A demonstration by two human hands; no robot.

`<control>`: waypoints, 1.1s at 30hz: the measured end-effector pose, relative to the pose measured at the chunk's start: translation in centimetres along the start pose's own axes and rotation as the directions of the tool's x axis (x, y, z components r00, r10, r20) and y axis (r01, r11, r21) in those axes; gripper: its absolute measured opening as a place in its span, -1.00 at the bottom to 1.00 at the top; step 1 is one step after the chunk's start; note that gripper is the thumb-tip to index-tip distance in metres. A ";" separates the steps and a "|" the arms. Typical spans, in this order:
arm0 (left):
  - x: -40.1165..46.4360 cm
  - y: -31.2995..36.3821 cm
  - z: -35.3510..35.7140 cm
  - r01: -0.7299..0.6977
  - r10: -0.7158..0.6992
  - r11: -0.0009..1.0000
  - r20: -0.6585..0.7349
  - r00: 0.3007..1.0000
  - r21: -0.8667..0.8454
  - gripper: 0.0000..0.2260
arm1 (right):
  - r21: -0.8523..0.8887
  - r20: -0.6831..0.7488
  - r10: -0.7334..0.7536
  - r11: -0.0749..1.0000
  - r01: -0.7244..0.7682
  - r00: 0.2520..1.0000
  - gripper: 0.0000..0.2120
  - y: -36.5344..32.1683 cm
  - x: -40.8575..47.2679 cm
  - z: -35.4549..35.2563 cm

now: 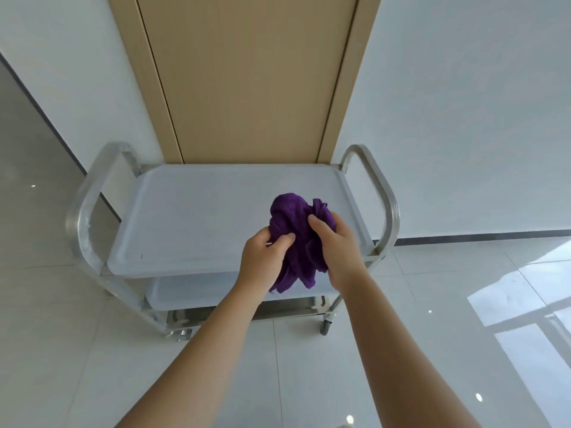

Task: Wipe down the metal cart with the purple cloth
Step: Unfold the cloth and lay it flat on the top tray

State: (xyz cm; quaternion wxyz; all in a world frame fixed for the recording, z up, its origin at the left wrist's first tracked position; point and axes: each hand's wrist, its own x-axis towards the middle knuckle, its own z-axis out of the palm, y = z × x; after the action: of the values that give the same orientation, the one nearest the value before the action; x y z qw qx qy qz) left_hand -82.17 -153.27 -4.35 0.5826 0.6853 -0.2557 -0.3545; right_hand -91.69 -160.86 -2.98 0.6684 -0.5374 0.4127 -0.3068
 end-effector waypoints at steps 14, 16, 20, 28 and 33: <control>7.8 3.7 1.7 -0.101 0.147 0.963 -0.171 0.974 0.250 -0.80 | -0.209 0.107 -0.058 0.975 0.079 0.993 -0.87 -4.7 6.9 -0.5; 9.6 4.4 2.2 -0.045 0.112 0.926 -0.156 0.981 0.375 -0.48 | -0.281 0.141 -0.058 0.955 0.096 0.988 -0.84 -5.6 8.9 -0.9; 12.1 6.7 3.5 -0.185 0.192 0.903 0.019 0.981 0.387 -0.46 | -0.509 0.283 -0.008 0.846 0.157 0.959 -0.83 -6.8 12.3 -1.6; 17.6 9.2 3.1 -0.184 0.052 0.929 0.379 0.924 0.321 -0.87 | -0.557 0.465 0.013 0.781 0.281 0.885 -0.85 -8.8 16.9 -4.2; 20.3 8.7 2.2 -0.151 -0.012 0.870 0.325 0.945 0.469 -0.96 | -0.691 0.503 0.020 0.610 0.388 0.864 -0.84 -8.2 19.3 -3.0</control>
State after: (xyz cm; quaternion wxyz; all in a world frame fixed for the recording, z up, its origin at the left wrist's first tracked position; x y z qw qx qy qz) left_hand -70.77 -171.80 0.18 0.3543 0.7340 -0.4520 -0.3626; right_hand -84.97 -180.69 0.41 0.4135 -0.8684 0.2720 -0.0315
